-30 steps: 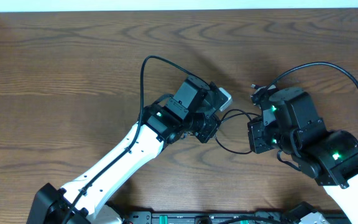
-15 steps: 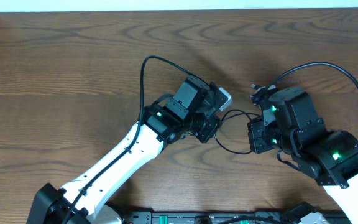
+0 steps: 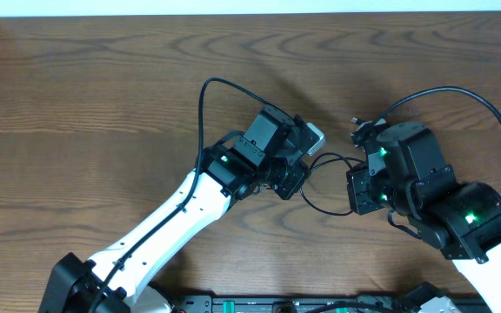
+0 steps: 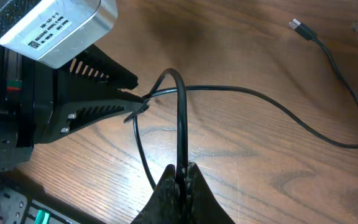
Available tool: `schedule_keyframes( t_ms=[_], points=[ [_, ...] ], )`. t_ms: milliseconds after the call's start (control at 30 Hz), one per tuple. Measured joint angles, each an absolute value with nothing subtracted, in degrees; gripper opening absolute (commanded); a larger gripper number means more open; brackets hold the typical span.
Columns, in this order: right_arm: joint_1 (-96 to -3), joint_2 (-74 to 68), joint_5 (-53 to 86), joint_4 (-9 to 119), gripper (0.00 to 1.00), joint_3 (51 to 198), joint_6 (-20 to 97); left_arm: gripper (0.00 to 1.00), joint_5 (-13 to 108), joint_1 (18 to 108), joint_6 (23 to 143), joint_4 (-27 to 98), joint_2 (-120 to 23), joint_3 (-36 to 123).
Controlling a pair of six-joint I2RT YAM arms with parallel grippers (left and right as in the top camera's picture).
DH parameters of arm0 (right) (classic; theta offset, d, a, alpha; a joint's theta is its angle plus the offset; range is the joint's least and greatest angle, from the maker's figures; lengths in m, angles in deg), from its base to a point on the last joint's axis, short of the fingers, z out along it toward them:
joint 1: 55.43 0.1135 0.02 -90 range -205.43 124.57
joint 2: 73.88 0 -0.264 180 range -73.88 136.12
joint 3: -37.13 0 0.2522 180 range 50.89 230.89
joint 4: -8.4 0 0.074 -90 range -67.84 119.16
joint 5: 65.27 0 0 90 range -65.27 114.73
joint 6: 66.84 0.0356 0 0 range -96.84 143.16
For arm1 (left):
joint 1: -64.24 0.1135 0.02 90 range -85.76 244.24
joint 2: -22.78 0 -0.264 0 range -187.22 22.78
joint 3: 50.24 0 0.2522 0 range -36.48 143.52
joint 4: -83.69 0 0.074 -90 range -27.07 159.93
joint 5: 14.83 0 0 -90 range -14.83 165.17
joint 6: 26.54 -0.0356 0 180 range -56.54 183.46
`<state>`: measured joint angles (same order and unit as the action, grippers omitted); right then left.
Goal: Untangle cables
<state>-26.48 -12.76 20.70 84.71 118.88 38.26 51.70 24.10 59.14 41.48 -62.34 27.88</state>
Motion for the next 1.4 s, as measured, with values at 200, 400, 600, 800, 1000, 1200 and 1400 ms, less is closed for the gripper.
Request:
schedule_keyframes(
  t_ms=[200,400,600,800,1000,1200,1400],
  points=[
    [-26.5,-12.8,20.7,84.7,0.01,118.9,38.3,0.19,51.7,24.1,59.1,41.5,-62.3,27.9],
    [-26.5,-12.8,20.7,84.7,0.01,118.9,38.3,0.12,51.7,24.1,59.0,41.5,-62.3,27.9],
    [-26.5,-12.8,20.7,84.7,0.01,118.9,38.3,0.13,51.7,24.1,59.0,41.5,-62.3,27.8],
    [-26.5,-12.8,20.7,84.7,0.01,118.9,38.3,0.24,51.7,24.1,59.1,41.5,-62.3,27.8],
    [-26.5,-12.8,20.7,84.7,0.01,118.9,38.3,0.27,51.7,24.1,59.0,41.6,-62.3,27.6],
    [-26.5,-12.8,20.7,84.7,0.01,118.9,38.3,0.27,51.7,24.0,59.0,41.8,-63.0,27.6],
    [-26.5,-12.8,20.7,84.8,0.01,118.9,38.3,0.19,51.7,24.0,58.9,41.8,-64.2,27.6]
  ],
)
